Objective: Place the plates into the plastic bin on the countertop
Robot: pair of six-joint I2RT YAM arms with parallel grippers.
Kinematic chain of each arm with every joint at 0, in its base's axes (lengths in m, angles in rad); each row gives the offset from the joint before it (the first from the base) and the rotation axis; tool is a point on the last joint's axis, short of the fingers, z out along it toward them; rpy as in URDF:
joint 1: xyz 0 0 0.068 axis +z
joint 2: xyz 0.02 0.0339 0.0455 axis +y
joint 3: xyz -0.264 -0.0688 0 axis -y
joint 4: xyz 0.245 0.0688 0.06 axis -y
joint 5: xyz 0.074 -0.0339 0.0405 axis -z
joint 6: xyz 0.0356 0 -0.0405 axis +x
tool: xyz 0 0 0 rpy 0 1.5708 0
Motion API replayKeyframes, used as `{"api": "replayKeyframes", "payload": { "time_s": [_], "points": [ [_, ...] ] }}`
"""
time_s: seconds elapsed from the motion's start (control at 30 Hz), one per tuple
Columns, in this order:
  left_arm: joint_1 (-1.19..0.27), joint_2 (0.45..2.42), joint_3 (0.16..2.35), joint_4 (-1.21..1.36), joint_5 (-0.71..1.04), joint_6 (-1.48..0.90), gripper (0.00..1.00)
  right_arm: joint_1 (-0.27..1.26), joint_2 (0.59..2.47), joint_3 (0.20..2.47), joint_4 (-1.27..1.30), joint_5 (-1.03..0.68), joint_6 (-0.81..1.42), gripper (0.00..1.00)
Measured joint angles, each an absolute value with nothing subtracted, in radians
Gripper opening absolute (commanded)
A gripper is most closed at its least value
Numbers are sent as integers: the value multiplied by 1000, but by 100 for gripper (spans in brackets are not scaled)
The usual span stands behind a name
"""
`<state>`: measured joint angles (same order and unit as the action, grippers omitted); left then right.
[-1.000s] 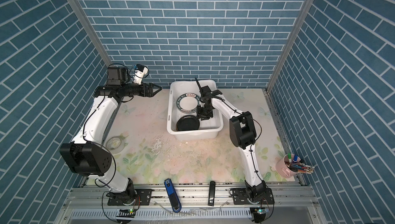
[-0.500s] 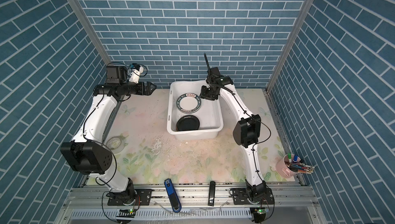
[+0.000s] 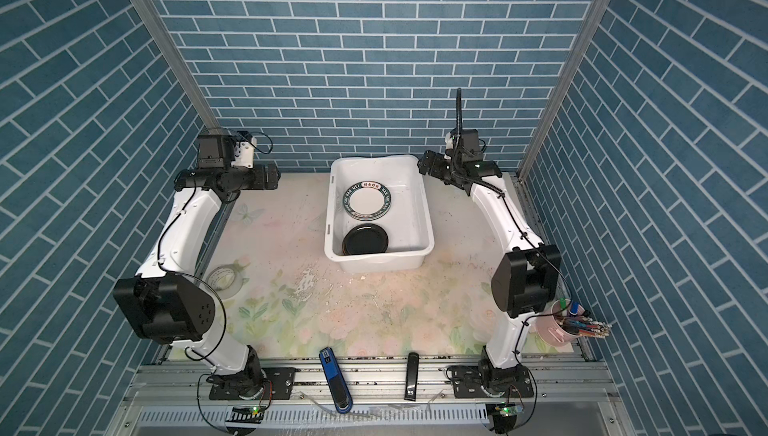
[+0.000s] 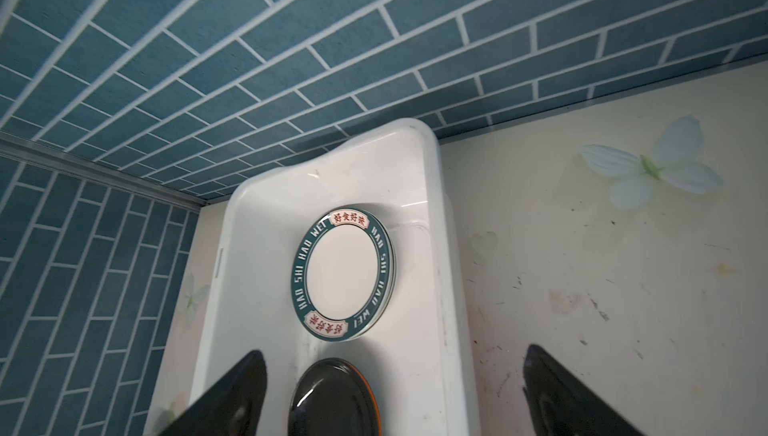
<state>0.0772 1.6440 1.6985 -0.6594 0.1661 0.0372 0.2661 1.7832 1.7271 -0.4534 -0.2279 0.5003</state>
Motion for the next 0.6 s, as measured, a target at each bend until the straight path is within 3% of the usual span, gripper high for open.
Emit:
{"api": "replayKeyframes", "payload": {
  "time_s": [0.37, 0.6],
  "points": [
    [89, 1388, 1492, -648, 58, 49, 100, 143, 1522, 1206, -66, -162, 489, 99],
    [89, 1217, 1166, -486, 42, 48, 100, 47, 1407, 951, 55, -86, 405, 99]
  ]
}}
